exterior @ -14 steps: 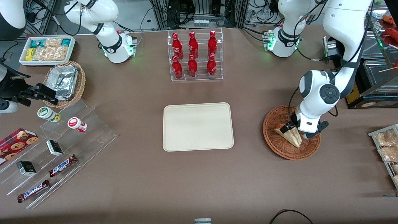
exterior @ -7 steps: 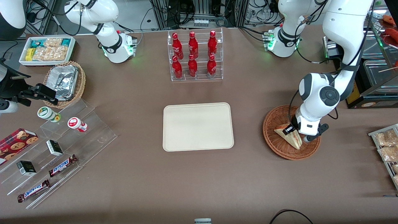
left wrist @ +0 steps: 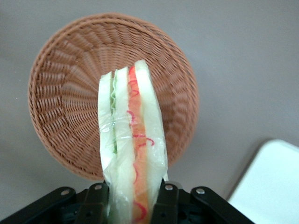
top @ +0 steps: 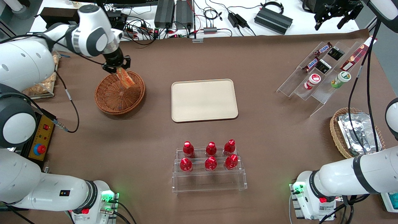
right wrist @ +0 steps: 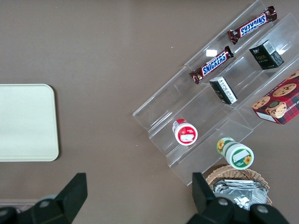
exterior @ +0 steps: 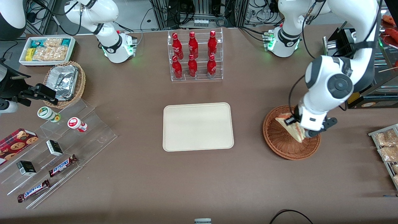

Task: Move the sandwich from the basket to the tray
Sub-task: 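Lift the sandwich and carry it over the cream tray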

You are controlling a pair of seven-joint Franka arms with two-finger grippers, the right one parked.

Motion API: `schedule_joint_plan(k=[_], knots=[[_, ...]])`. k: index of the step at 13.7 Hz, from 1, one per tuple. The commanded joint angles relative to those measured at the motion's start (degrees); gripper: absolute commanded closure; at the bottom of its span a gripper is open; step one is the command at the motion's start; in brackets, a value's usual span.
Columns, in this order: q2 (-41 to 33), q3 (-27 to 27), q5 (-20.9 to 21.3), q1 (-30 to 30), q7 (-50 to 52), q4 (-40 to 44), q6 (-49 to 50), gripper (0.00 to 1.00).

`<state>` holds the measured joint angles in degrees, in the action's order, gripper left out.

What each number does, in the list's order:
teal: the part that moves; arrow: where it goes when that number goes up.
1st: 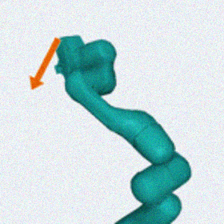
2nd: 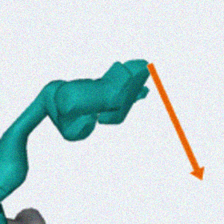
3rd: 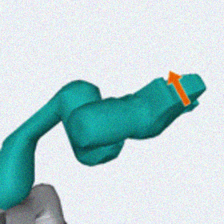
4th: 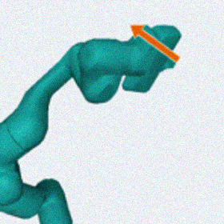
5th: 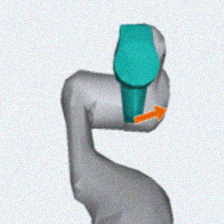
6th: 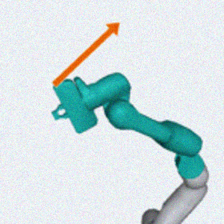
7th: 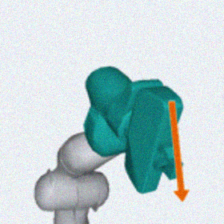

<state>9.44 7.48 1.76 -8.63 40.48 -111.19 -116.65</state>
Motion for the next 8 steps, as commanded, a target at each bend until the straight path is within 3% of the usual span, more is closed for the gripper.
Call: schedule_joint_plan(k=[1,8], knots=[[1.64,-0.18,1.15,-7.17,1.88,2.56,2.04,0.83],[14.54,-0.18,0.35,-21.94,5.23,14.5,1.51,0.83]])
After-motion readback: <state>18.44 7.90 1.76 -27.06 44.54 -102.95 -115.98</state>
